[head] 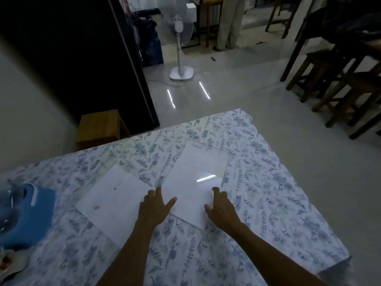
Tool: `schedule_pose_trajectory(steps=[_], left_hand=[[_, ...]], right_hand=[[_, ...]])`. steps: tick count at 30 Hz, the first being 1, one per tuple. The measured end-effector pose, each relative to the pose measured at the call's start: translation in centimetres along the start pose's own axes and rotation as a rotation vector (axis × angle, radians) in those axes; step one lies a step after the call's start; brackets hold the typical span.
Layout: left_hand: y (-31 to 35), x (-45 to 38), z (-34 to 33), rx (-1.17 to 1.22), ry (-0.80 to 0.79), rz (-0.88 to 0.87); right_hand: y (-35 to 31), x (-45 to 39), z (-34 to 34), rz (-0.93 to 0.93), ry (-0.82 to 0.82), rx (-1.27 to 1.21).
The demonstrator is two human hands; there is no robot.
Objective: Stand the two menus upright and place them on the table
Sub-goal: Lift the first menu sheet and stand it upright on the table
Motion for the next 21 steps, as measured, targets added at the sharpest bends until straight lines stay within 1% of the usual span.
schedule_pose_trajectory(steps=[4, 10, 14, 18, 21], left_hand=[[0.4, -0.5, -0.2, -0.023, 0.057, 0.014], [0.9, -0.1, -0.4, -0.006, 0.115, -0.012], [0.9, -0.2, -0.4, 0.029, 0.097, -0.003], [0.1, 0.2, -0.5, 0.054, 0.073, -0.009], [-0.5, 1.1, -0.7, 0.062, 0.066, -0.032]], right_hand=[[0.1, -0.5, -0.4, -0.024, 0.022, -0.035], [0.4, -0.6, -1.7, -0.057, 0.07, -0.094], [1.2, 0.0, -1.7, -0.172, 0.113, -0.23], [2.1, 1.4, -2.1, -0.186, 0.162, -0.354], [2.6, 2.5, -2.3, -0.25, 0.199, -0.488]])
Point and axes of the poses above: each hand's wrist, its own x-axis away from the middle knuckle, its own z-axis out of the back of the hand, y = z × x, the point moved 4 cm from there along -x, towards the middle knuckle, and after that the axes turned 13 degrees about y, right-handed, at the moved point
